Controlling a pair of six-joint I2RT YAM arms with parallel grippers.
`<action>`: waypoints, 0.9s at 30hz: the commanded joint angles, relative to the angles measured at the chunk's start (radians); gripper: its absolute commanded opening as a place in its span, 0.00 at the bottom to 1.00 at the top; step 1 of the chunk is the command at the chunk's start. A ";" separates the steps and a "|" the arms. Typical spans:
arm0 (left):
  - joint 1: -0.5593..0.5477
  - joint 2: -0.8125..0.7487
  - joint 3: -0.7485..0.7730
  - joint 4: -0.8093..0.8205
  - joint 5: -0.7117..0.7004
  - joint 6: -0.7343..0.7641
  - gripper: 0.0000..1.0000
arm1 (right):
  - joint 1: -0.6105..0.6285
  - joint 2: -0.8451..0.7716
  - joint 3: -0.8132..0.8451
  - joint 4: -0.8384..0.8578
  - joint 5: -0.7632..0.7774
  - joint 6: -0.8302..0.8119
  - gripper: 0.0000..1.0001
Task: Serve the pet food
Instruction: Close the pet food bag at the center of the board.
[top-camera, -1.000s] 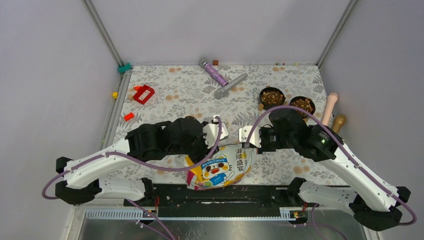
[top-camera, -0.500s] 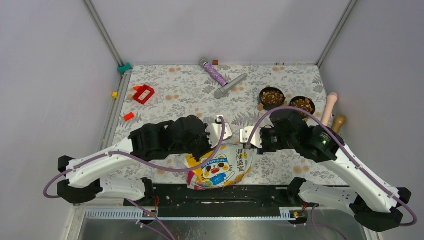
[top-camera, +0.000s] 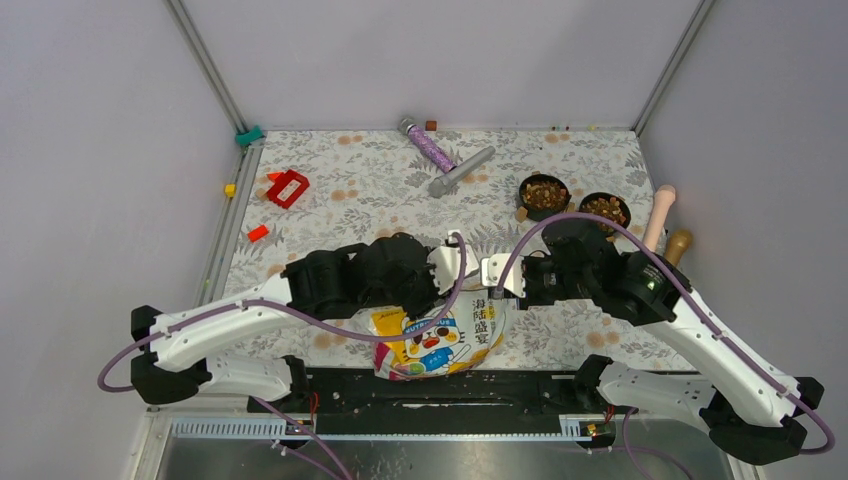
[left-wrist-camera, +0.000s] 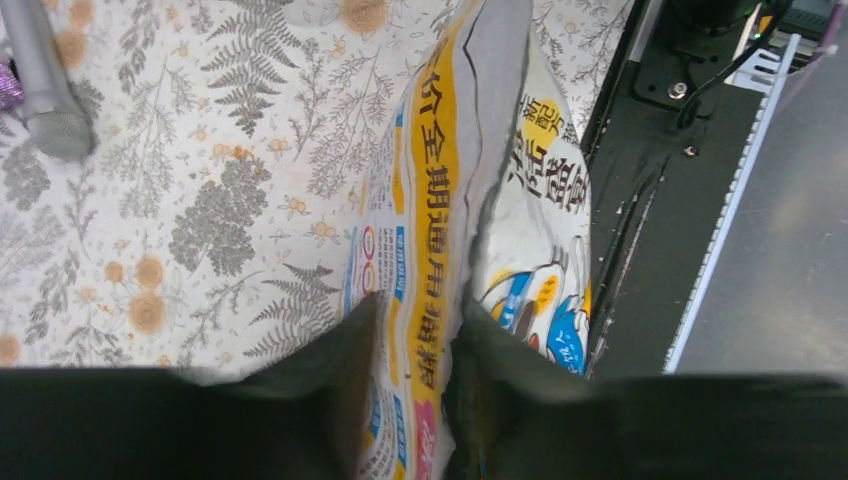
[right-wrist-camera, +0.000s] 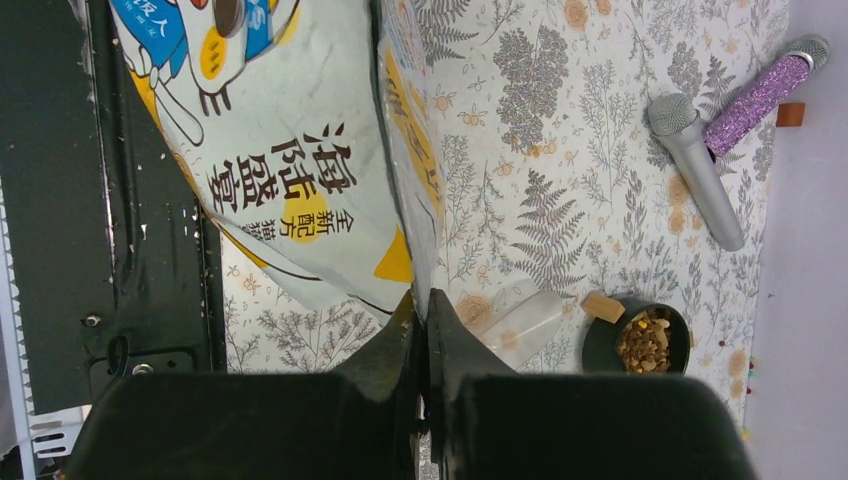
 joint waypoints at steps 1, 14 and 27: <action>0.001 0.009 -0.034 0.138 0.034 -0.009 0.02 | -0.004 -0.041 0.045 0.149 -0.049 -0.022 0.00; 0.007 -0.112 -0.119 0.271 0.103 -0.013 0.00 | -0.003 -0.045 -0.011 0.267 -0.149 -0.011 0.18; 0.006 -0.199 -0.203 0.407 0.038 -0.019 0.00 | -0.002 0.103 -0.038 0.370 -0.440 -0.011 0.50</action>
